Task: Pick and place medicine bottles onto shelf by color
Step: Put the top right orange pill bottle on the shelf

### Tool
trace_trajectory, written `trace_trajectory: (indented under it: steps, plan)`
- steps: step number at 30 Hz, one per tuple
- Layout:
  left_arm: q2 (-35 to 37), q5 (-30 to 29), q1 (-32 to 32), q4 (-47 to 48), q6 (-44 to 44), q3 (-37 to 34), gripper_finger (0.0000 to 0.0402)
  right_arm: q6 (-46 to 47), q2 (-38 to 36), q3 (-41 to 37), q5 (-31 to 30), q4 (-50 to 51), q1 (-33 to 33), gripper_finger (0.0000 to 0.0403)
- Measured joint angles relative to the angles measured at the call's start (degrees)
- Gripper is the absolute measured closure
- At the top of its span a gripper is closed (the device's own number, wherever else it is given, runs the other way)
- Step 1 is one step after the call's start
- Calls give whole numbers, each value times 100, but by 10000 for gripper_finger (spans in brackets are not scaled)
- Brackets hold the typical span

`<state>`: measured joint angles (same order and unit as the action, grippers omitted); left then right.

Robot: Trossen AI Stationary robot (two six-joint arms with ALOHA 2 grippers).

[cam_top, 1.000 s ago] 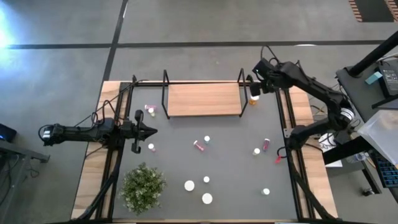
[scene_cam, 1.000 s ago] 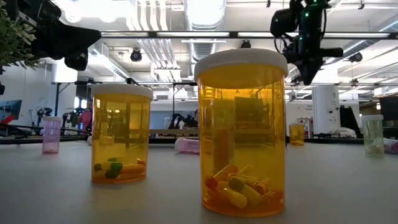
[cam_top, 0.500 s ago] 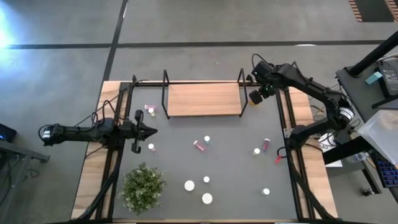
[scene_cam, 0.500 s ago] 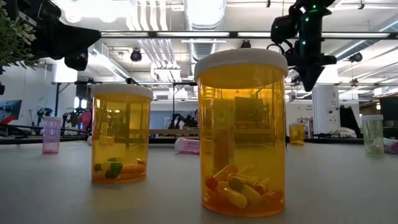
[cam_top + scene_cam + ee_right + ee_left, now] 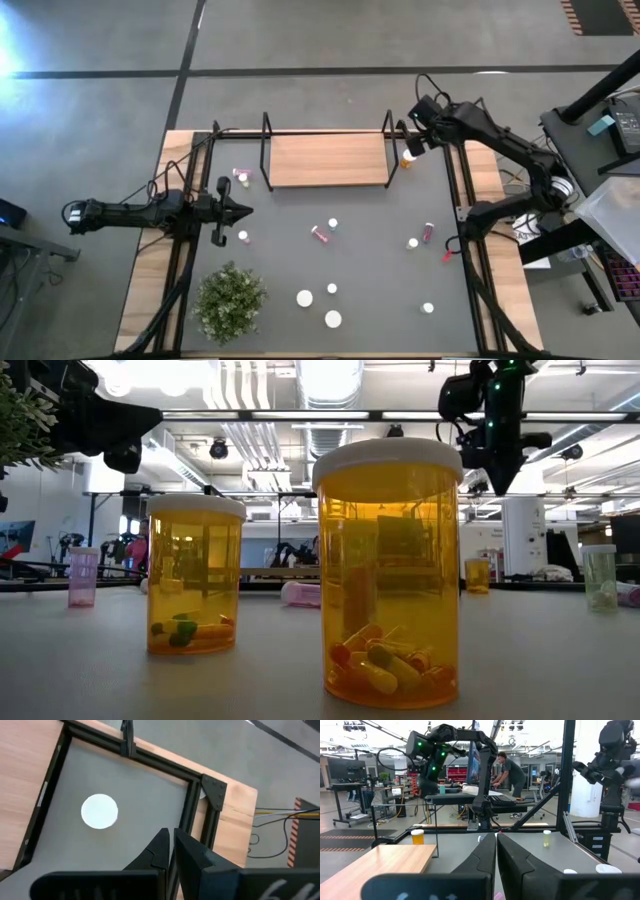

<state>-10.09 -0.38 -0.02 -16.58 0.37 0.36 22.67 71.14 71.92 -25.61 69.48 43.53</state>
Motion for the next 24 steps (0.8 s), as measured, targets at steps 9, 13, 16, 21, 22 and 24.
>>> trace_trajectory:
  steps: [9, 13, 16, 21, 22, 24]
  plan:
    - [0, -1, -1, 0, 0, 0, 402, 759, -224, -1, -50, -151, 0, 385]
    - [0, -1, -1, 0, 1, 0, 402, 608, -265, -9, 92, -120, 0, 385]
    - [-2, 0, -1, 0, 1, 0, 402, 162, -263, -35, 277, -142, 0, 385]
    - [0, 0, -1, 0, 1, 0, 402, -474, -263, -44, 359, -446, -2, 385]
    - [-1, 0, 0, 0, -1, 0, 402, -459, -263, -44, 384, -450, -1, 385]
    - [-2, -2, 1, 0, -1, 0, 402, -403, -263, -70, 541, -479, 0, 385]
